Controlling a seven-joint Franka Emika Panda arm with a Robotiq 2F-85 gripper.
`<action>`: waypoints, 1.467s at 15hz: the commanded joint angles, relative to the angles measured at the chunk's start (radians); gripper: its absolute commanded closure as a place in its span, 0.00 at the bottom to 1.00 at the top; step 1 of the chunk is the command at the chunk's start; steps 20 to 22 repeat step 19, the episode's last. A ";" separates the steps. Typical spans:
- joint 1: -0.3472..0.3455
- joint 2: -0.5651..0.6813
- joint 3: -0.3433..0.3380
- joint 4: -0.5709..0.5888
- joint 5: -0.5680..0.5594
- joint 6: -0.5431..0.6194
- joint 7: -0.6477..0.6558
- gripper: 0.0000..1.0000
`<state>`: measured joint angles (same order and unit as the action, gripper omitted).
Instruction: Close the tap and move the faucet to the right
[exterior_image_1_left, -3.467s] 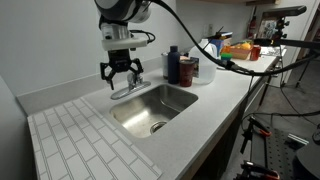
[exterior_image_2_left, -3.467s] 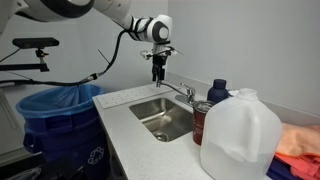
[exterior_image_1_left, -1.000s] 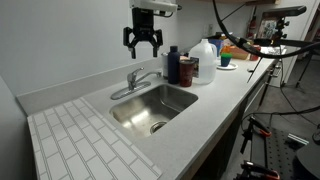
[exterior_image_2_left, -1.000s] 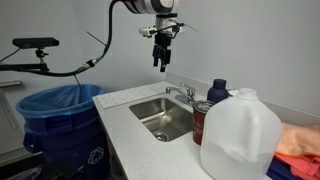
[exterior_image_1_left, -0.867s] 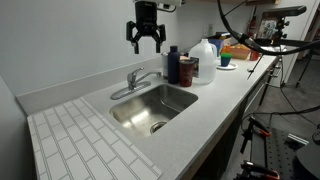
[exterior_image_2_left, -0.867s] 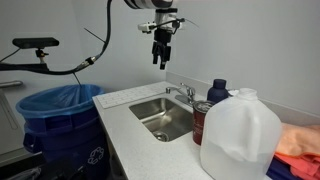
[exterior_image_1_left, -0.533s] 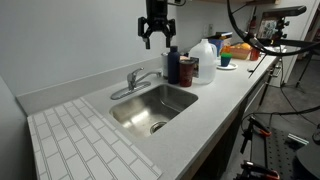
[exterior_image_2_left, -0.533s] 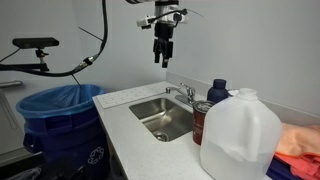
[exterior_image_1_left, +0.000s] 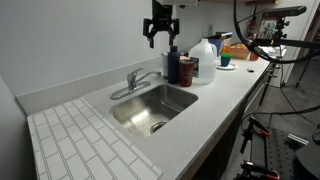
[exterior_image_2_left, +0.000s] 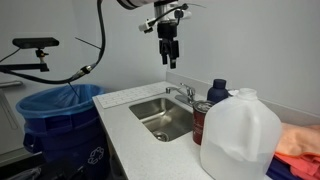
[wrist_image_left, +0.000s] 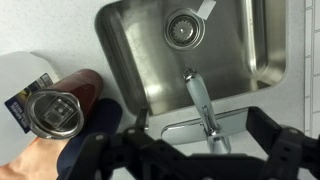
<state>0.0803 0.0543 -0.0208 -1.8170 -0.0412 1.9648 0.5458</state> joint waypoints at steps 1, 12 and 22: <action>-0.013 -0.047 0.012 -0.072 -0.048 0.086 0.061 0.00; -0.016 -0.025 0.017 -0.062 -0.032 0.072 0.056 0.00; -0.016 -0.026 0.017 -0.063 -0.032 0.073 0.056 0.00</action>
